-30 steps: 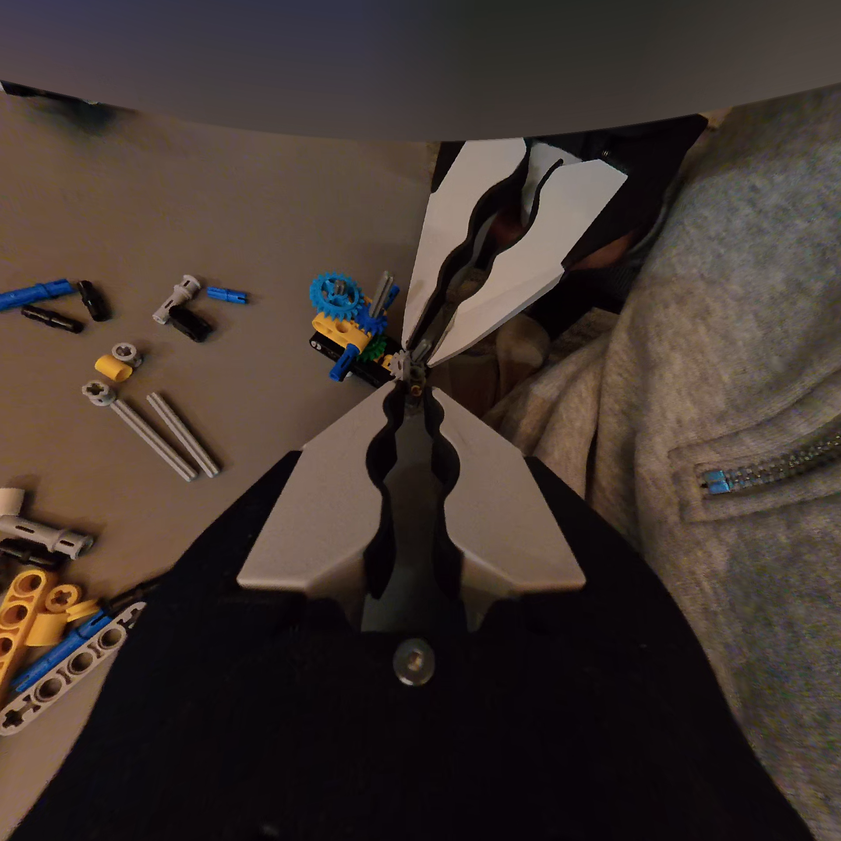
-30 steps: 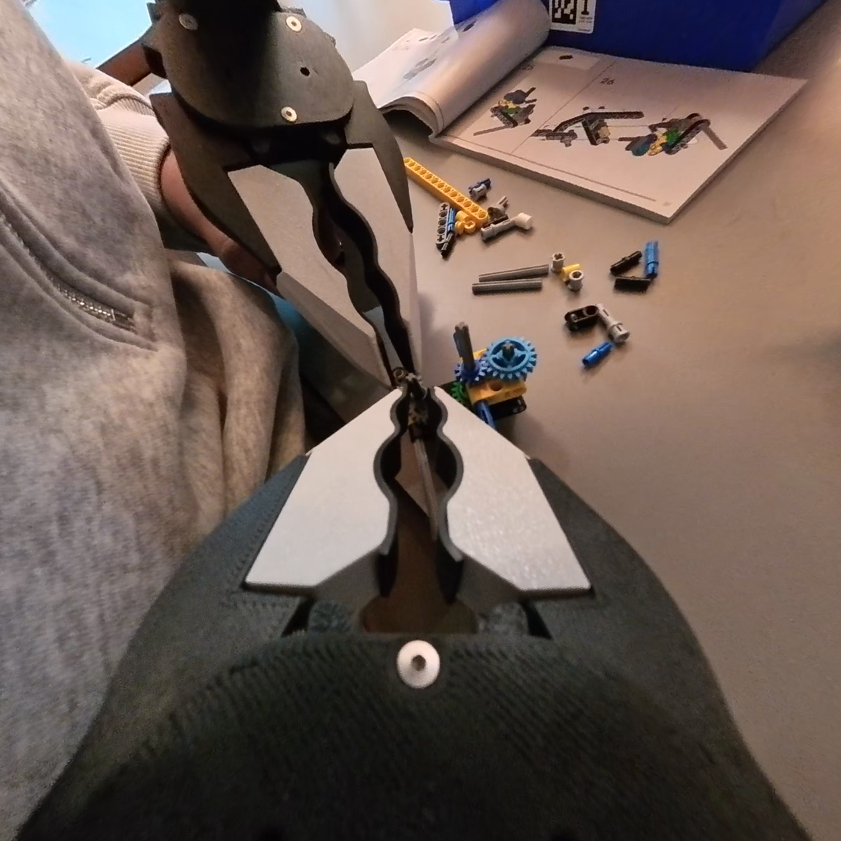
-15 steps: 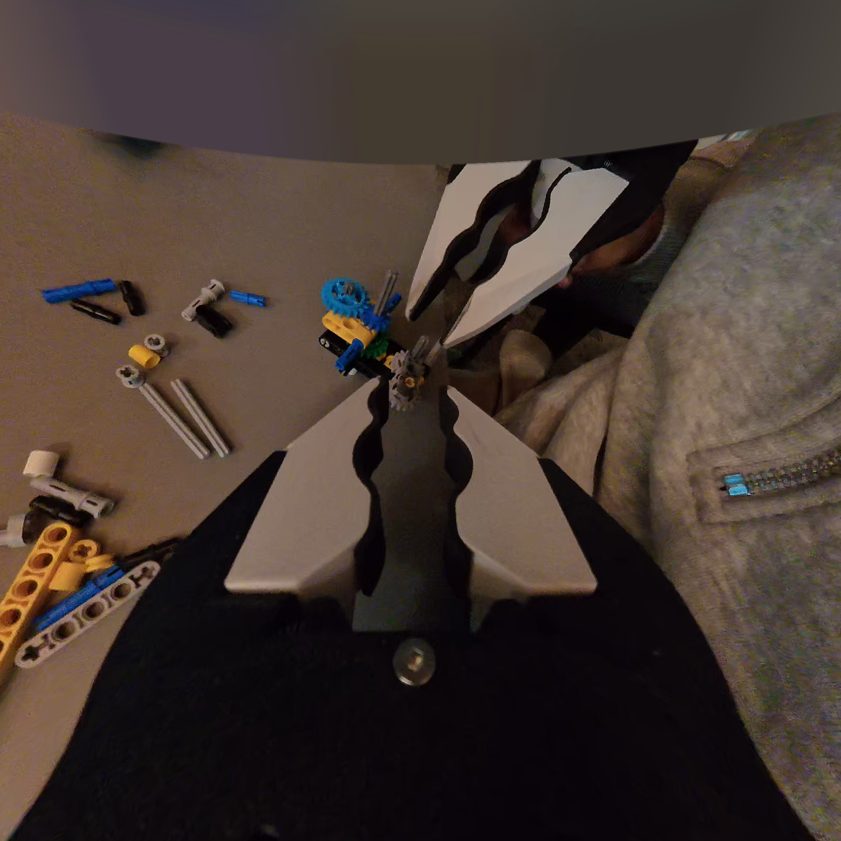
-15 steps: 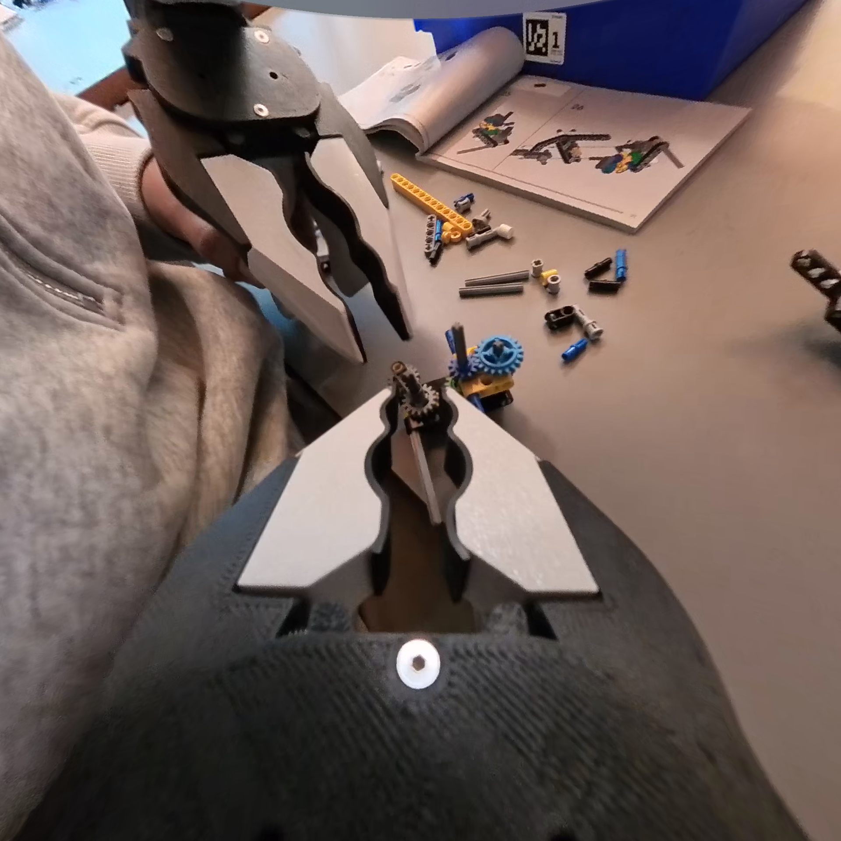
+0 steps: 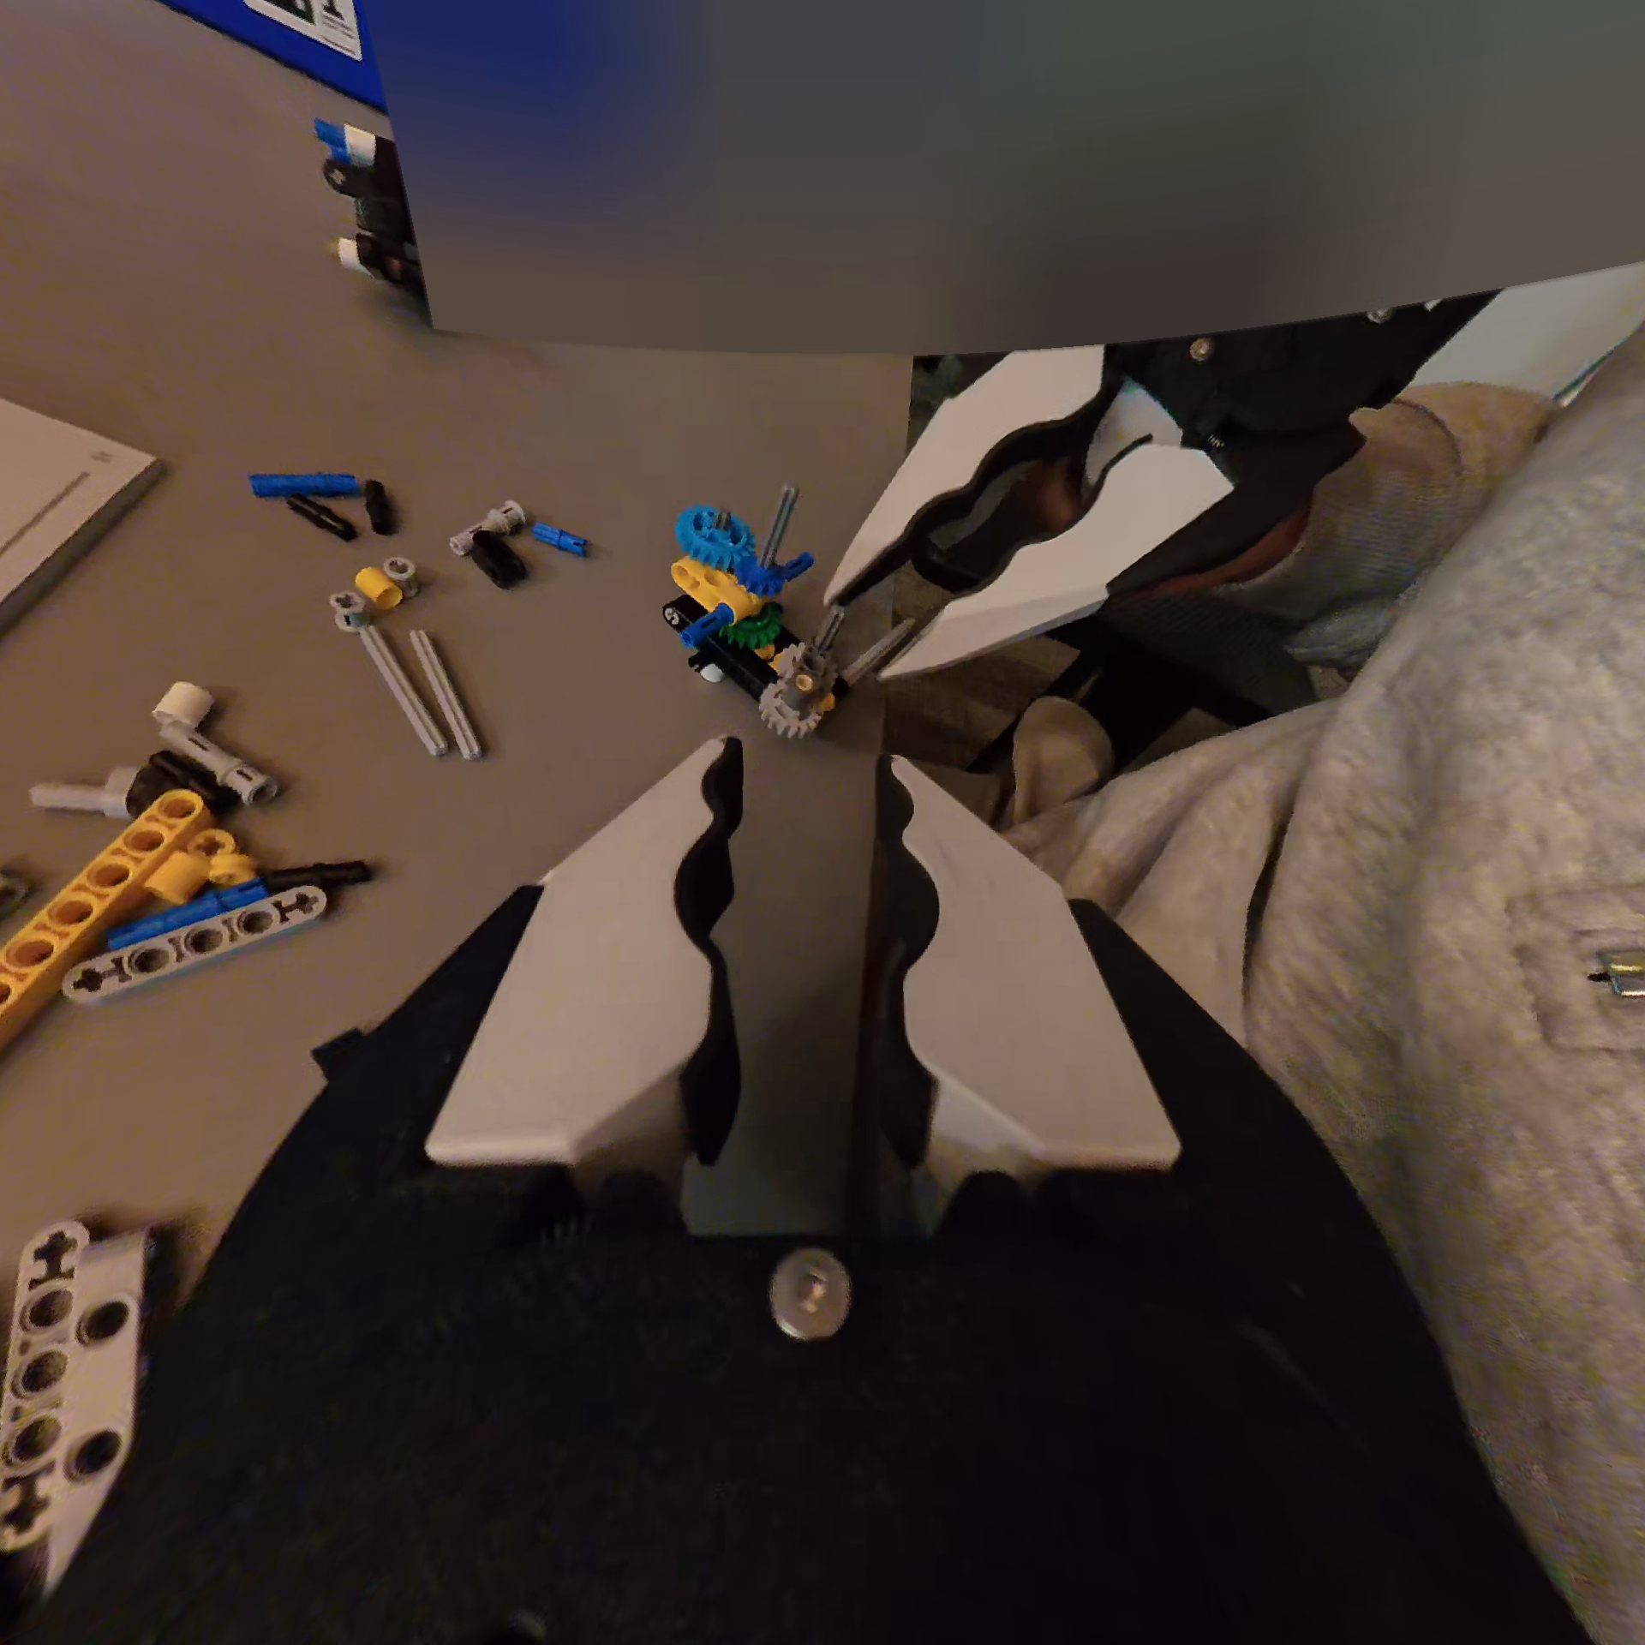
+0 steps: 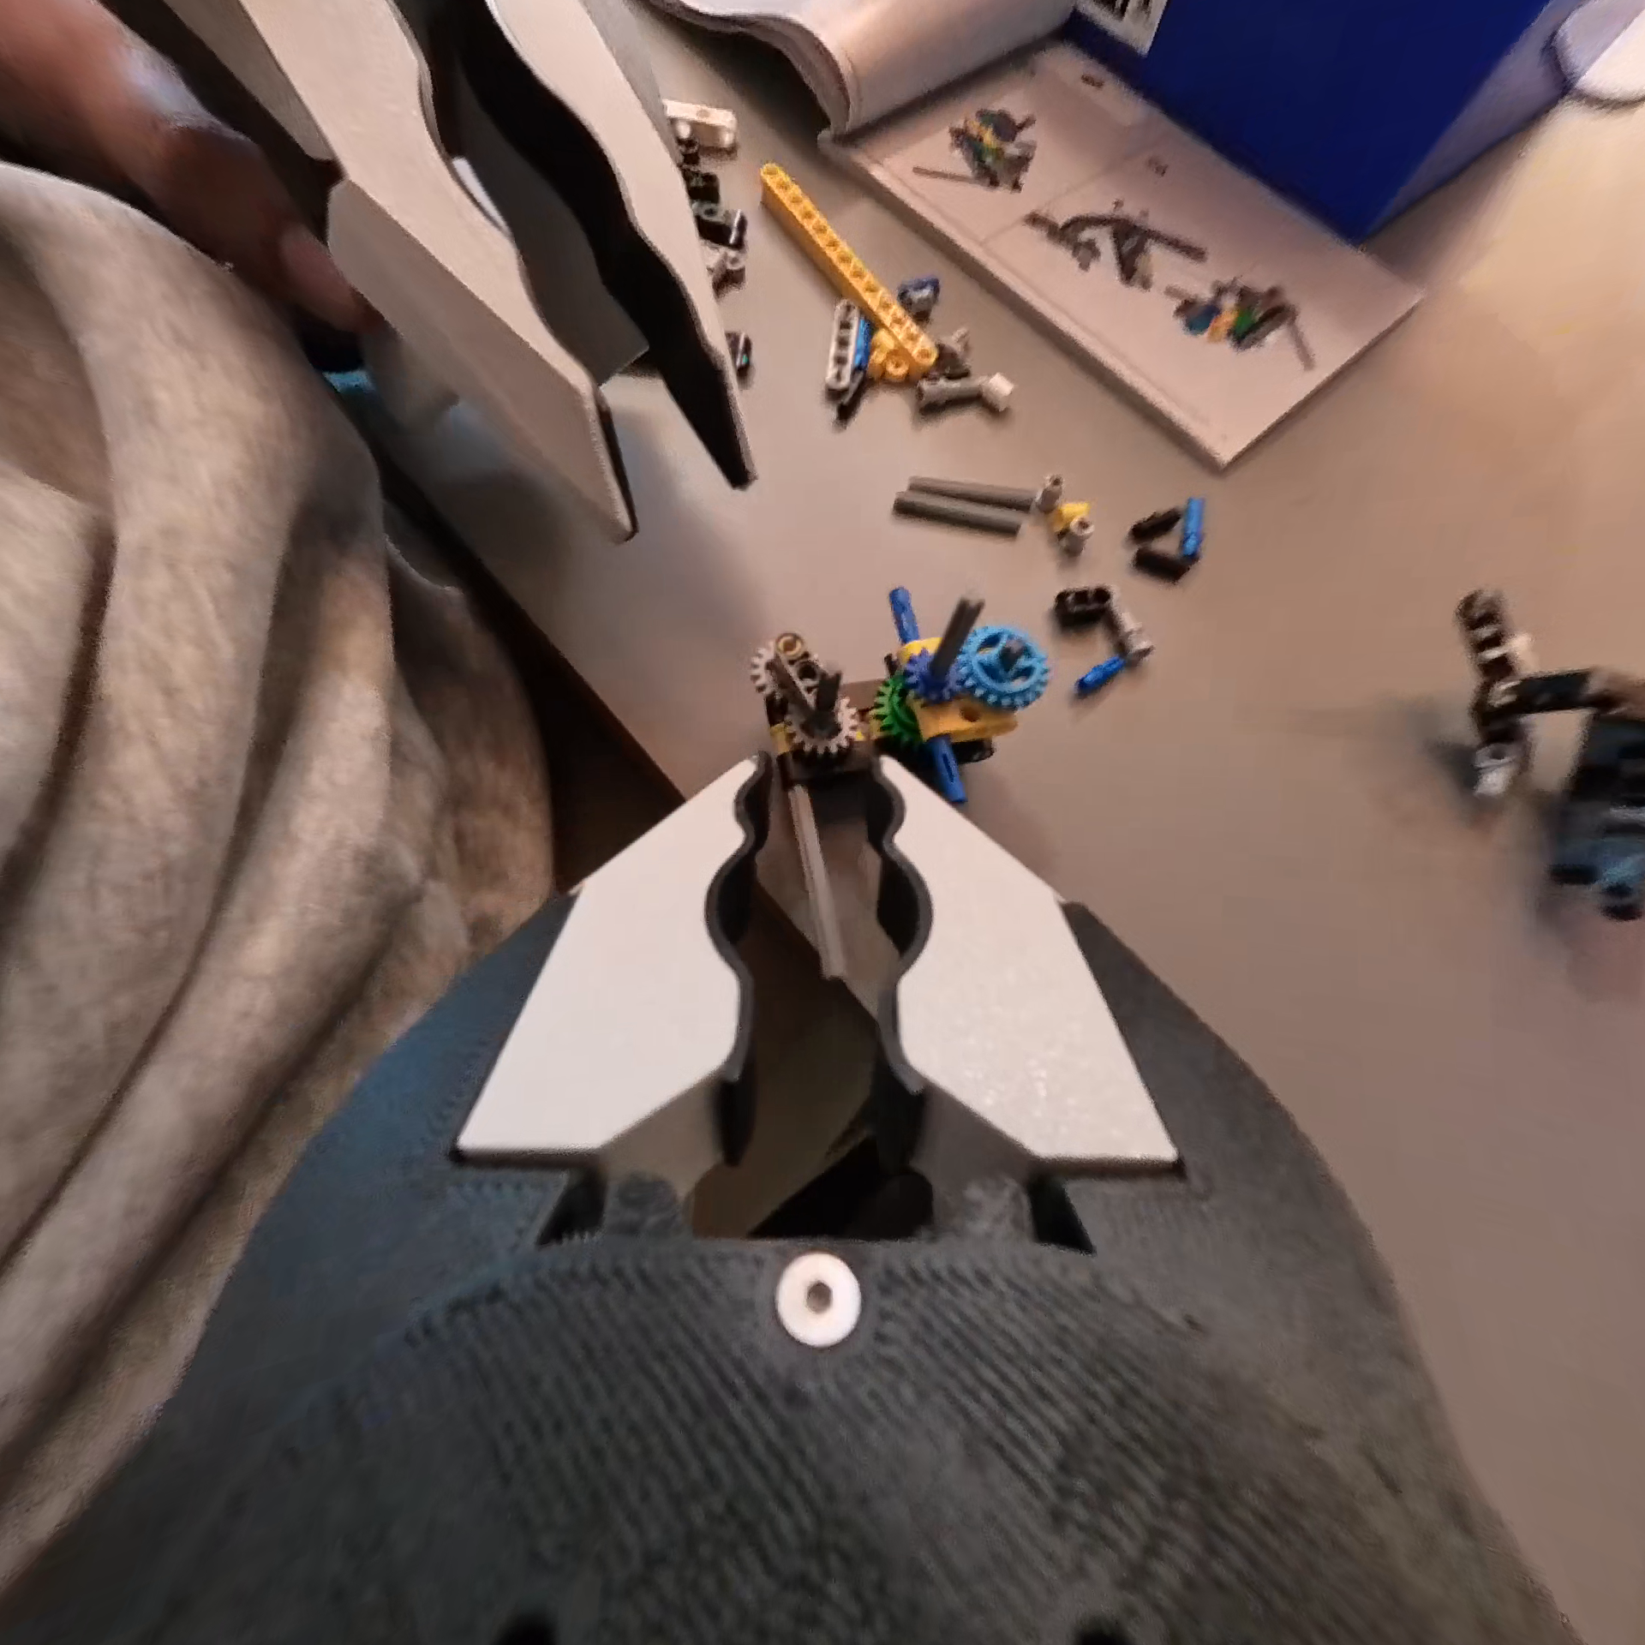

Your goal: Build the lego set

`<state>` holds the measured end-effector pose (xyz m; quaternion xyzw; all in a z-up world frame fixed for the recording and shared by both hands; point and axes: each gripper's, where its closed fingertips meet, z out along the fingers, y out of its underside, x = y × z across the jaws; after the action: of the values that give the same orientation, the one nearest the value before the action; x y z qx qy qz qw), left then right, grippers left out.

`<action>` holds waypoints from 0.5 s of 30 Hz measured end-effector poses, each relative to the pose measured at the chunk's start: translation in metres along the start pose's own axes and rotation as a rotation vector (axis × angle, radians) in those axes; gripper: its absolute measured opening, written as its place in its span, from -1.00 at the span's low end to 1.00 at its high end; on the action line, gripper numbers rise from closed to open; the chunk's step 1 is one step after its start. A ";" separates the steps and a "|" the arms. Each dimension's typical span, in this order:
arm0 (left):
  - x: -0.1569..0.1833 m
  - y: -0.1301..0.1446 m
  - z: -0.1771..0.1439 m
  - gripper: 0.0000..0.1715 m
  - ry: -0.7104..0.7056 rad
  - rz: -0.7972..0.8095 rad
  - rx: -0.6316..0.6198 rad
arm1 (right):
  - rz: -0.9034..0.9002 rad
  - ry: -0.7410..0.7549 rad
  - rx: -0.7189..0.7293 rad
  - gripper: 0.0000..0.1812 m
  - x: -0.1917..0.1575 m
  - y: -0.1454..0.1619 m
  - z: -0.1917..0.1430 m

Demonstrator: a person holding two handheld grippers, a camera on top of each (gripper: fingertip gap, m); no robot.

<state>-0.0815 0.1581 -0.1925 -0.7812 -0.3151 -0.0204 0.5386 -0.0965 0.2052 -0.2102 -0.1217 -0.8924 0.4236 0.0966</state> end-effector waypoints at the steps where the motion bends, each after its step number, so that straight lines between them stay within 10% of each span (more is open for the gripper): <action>1: 0.001 0.000 -0.001 -0.68 -0.001 -0.003 0.008 | -0.021 0.013 0.006 -0.75 0.001 -0.002 -0.003; 8: 0.008 0.001 -0.006 -0.68 0.023 -0.027 0.063 | -0.018 0.033 0.044 -0.01 0.019 0.005 -0.004; 15: 0.012 -0.001 -0.011 -0.68 0.038 -0.035 0.087 | -0.055 -0.154 -0.070 0.03 0.009 0.014 0.025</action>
<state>-0.0692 0.1546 -0.1830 -0.7508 -0.3193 -0.0309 0.5775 -0.1100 0.1987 -0.2361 -0.0675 -0.9144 0.3976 0.0351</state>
